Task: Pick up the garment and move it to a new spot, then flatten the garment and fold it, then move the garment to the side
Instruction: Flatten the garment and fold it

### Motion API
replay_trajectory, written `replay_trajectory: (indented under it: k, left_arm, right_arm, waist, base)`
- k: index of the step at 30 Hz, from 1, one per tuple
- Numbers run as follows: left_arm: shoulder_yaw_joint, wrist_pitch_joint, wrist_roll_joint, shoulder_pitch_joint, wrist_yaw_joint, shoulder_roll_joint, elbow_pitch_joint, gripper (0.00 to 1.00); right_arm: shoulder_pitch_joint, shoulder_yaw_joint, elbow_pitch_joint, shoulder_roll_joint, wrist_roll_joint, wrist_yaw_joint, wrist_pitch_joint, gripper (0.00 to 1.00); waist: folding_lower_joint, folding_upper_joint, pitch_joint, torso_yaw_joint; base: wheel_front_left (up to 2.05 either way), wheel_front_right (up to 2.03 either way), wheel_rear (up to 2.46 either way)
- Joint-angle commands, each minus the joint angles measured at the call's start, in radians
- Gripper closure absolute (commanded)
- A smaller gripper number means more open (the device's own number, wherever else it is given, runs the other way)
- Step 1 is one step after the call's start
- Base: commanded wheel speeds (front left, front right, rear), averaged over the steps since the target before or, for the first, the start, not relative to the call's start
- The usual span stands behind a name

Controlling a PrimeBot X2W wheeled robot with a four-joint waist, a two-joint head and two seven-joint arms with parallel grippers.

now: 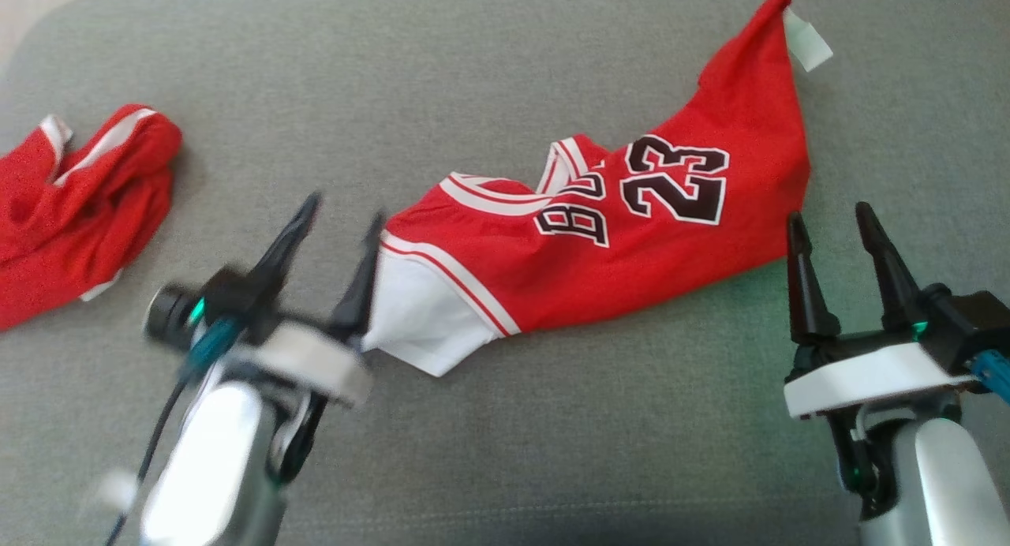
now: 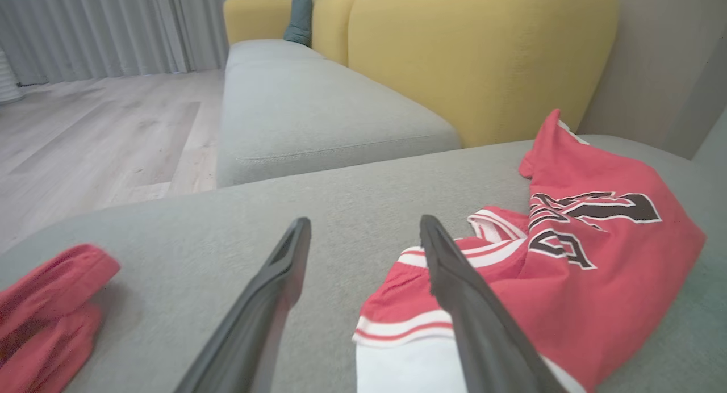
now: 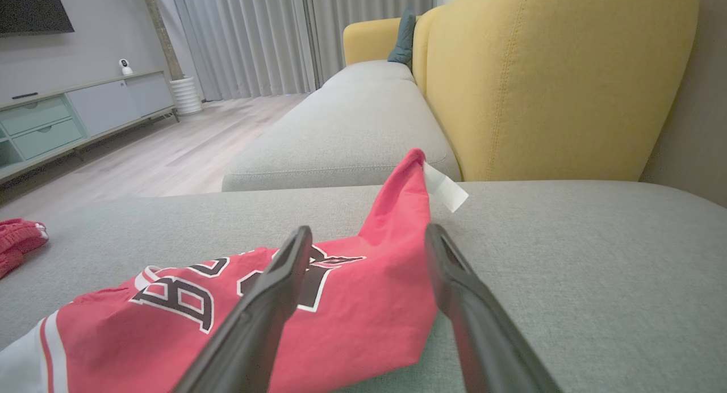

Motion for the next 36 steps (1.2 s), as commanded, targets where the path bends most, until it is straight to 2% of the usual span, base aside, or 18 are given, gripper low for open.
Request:
replay_trajectory:
  k: [1,8,16,22,23,24,31,36]
  left_arm:
    - [0.015,0.014,0.011,-0.084,-0.01,0.018,-0.023,0.0]
    - [-0.153,0.154,-0.01,-0.263,-0.05,0.015,0.119,0.0]
    - [-0.379,0.249,-0.131,-0.434,-0.053,0.063,0.337,0.0]
    - [-0.47,0.342,-0.16,-0.512,-0.053,0.082,0.504,0.0]
    - [-0.478,0.357,-0.161,-0.519,-0.053,0.079,0.528,0.54]
    - [-0.478,0.356,-0.163,-0.525,-0.053,0.074,0.545,1.0]
    - [-0.422,0.28,-0.213,-0.529,0.005,0.039,0.638,1.0]
    - [-0.29,0.179,-0.337,-0.492,0.054,0.02,0.655,1.0]
  right_arm:
    - [-0.009,0.029,-0.041,-0.002,0.006,-0.001,0.005,0.0]
    - [-0.028,0.054,-0.042,-0.002,0.012,-0.001,0.003,0.0]
    - [-0.04,0.067,-0.025,-0.002,0.028,-0.001,-0.011,0.0]
    - [-0.037,0.069,-0.013,-0.002,0.036,-0.001,-0.019,0.0]
    - [-0.037,0.069,-0.011,-0.002,0.038,-0.001,-0.019,0.0]
    - [-0.037,0.069,-0.009,-0.002,0.038,-0.001,-0.018,0.0]
    - [-0.038,0.068,-0.008,-0.002,0.045,-0.001,-0.016,0.0]
    - [-0.028,0.061,-0.009,-0.002,0.048,-0.001,-0.013,0.0]
  waist:
    - [0.0,0.0,0.013,-0.012]
    - [0.0,0.0,0.051,-0.07]
    - [0.0,0.0,0.078,-0.125]
    - [0.0,0.0,0.08,-0.134]
    - [0.0,0.0,0.08,-0.134]
    - [0.0,0.0,0.08,-0.134]
    - [0.0,0.0,0.078,-0.123]
    - [0.0,0.0,0.07,-0.109]
  base:
    - [0.0,0.0,0.0]
    - [0.0,0.0,0.0]
    - [0.0,0.0,0.0]
    - [0.0,0.0,0.0]
    - [0.0,0.0,0.0]
    - [0.0,0.0,0.0]
    - [0.0,0.0,0.0]
    - [0.0,0.0,0.0]
